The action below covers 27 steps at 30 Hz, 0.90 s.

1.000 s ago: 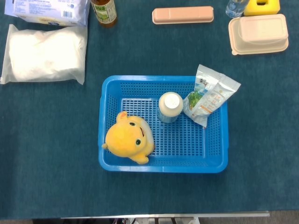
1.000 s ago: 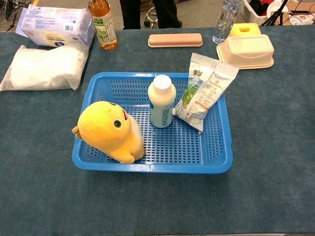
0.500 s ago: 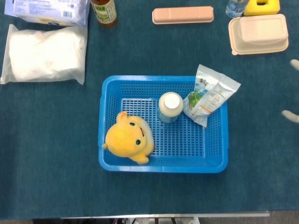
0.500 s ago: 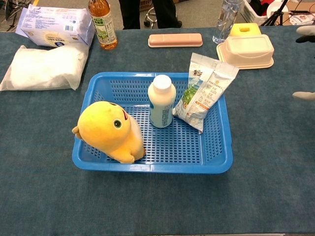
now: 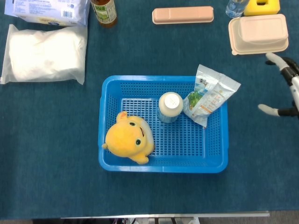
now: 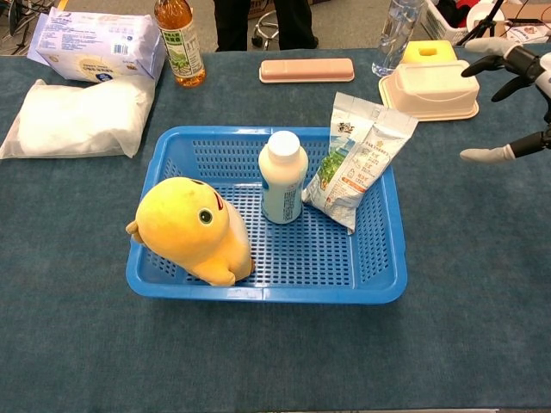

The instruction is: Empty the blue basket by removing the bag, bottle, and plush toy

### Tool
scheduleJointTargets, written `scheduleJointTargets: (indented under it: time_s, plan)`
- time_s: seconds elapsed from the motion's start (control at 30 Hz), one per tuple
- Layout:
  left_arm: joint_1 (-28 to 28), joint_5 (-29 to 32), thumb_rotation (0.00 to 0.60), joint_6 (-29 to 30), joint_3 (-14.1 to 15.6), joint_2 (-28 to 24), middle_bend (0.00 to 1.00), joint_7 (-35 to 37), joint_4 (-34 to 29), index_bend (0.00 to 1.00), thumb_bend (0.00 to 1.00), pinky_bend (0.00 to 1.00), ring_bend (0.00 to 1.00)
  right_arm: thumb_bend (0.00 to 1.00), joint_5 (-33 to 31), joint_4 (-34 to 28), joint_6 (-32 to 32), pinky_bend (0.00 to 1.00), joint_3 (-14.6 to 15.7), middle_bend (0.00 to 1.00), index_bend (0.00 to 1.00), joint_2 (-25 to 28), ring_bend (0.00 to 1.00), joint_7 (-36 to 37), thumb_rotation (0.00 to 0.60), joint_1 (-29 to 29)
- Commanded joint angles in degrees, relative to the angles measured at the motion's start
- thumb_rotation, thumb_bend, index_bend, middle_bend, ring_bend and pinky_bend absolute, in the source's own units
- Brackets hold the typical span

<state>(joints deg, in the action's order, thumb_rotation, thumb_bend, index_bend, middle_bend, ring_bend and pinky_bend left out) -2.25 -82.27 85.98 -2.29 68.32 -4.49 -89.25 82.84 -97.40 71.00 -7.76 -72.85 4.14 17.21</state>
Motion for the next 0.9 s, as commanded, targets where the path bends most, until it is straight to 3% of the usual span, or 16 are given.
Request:
scheduleJointTargets:
  time_s: [0.03, 0.47, 0.9]
  plan:
    - [0.1, 0.0, 0.600, 0.0, 0.0, 0.0, 0.19, 0.2, 0.1, 0.28, 0.35, 0.42, 0.19, 0.00, -2.5, -1.8, -2.2, 0.32, -0.9, 0.26, 0.12, -0.6, 0.15, -0.6, 0.600, 1.4]
    - [0.5, 0.0, 0.600, 0.0, 0.2, 0.0, 0.19, 1.4, 0.7, 0.28, 0.35, 0.42, 0.19, 0.00, -10.0, -5.0, -8.0, 0.35, -2.8, 0.27, 0.12, -1.5, 0.17, -4.8, 0.600, 5.5]
    - [0.8, -0.6, 0.600, 0.0, 0.5, 0.3, 0.19, 2.8, 1.6, 0.28, 0.35, 0.42, 0.19, 0.00, -26.4, -12.8, -11.5, 0.36, -5.7, 0.28, 0.12, 1.4, 0.18, -16.7, 0.600, 10.8]
